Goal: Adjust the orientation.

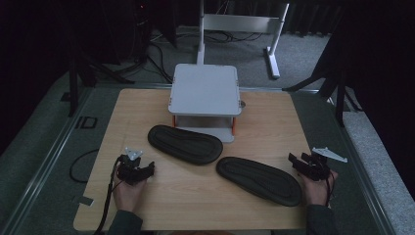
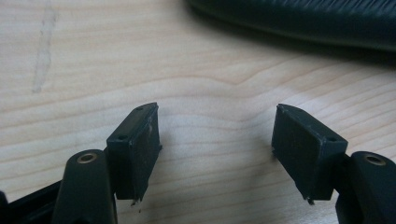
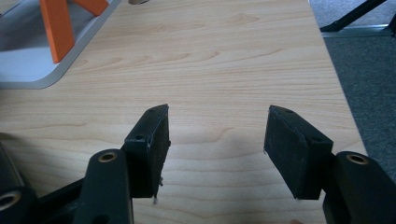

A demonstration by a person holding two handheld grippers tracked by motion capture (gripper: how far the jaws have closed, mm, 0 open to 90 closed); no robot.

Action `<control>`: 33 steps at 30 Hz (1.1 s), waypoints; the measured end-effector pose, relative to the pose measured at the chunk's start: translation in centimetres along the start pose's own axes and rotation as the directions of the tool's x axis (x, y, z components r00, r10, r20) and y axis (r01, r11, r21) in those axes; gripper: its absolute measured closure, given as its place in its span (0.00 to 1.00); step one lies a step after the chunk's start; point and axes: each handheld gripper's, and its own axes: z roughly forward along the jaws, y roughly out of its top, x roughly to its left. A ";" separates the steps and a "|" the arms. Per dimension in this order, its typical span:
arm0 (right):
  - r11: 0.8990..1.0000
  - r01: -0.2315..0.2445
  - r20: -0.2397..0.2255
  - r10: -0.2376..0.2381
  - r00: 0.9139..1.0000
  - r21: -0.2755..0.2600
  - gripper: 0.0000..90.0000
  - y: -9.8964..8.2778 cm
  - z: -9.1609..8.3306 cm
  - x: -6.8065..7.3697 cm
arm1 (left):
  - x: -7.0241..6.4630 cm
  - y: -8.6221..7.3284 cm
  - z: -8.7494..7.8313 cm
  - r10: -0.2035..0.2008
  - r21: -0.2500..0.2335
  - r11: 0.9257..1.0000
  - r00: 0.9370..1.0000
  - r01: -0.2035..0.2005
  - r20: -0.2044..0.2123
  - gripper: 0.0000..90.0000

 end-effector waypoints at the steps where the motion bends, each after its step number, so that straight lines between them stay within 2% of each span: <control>1: 1.000 0.002 -0.001 -0.002 1.000 0.002 0.44 0.0 0.0 0.0 | -0.1 0.1 -0.4 0.008 -0.028 1.000 1.000 -0.008 0.007 0.36; 2: 1.000 0.003 -0.001 -0.003 1.000 0.002 0.44 0.0 0.0 0.0 | -0.1 0.1 -0.4 0.008 -0.028 1.000 1.000 -0.008 0.007 0.36; 4: 1.000 0.005 -0.005 -0.005 1.000 -0.003 0.44 0.1 -0.2 0.0 | -0.4 0.2 -1.0 0.022 -0.068 0.997 1.000 -0.021 0.011 0.36; 6: 1.000 0.005 -0.006 -0.005 1.000 -0.011 0.44 0.2 -0.4 0.1 | -0.5 0.2 -1.4 0.028 -0.085 0.996 0.999 -0.026 0.022 0.36; 14: 1.000 0.022 -0.022 -0.022 0.999 -0.018 0.43 0.6 -1.1 0.6 | -1.2 0.3 -1.9 0.066 -0.090 0.994 0.997 -0.062 0.047 0.36; 19: 0.999 0.038 -0.035 -0.039 0.999 -0.020 0.43 0.9 -1.6 1.1 | -1.8 0.5 -2.3 0.098 -0.099 0.991 0.993 -0.092 0.065 0.36; 23: 0.997 0.075 -0.050 -0.076 0.996 -0.023 0.43 1.5 -2.4 2.3 | -1.8 0.6 -2.7 0.121 -0.103 0.988 0.990 -0.113 0.074 0.36; 29: 0.991 0.130 -0.094 -0.132 0.987 -0.021 0.43 3.0 -3.5 4.4 | -1.7 0.6 -2.9 0.116 -0.105 0.989 0.990 -0.107 0.077 0.36; 33: 0.986 0.163 -0.146 -0.165 0.975 -0.025 0.43 3.6 -3.8 6.5 | -1.8 0.7 -3.0 0.120 -0.107 0.988 0.990 -0.111 0.080 0.36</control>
